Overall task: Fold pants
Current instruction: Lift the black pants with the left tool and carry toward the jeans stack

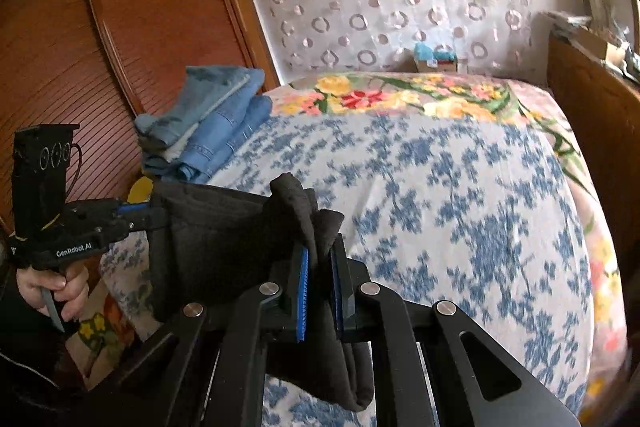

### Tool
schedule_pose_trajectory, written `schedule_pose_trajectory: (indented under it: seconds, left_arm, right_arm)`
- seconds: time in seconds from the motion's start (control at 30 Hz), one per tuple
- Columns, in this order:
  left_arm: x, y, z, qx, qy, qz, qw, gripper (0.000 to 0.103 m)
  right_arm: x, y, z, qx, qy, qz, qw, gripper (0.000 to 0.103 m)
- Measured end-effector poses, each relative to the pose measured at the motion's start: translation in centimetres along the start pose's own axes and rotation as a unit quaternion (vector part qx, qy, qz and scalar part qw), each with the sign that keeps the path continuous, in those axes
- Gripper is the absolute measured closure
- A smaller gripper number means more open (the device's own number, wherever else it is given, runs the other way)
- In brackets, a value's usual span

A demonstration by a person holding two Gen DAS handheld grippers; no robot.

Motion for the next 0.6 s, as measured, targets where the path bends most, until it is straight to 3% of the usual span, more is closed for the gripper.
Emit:
schedule_pose_trajectory:
  seconds: [0.6]
  left_arm:
    - [-3.9, 4.3, -4.0, 0.073, 0.004, -0.042, 0.9965, 0.092]
  right_arm:
    - [-3.3, -1.8, -7.8, 0.048, 0.089, -0.017, 0.995, 0.094]
Point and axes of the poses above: each gripper's, at about its wrist camera, not at the fingertips, and y roughly against the way its jaws point, x to its right, z to its underside, the point moved 2 cm from there along -y, roughly the way its jaws point, and after that the axes turned 9 degrees about -x, right-handed, at the moved point
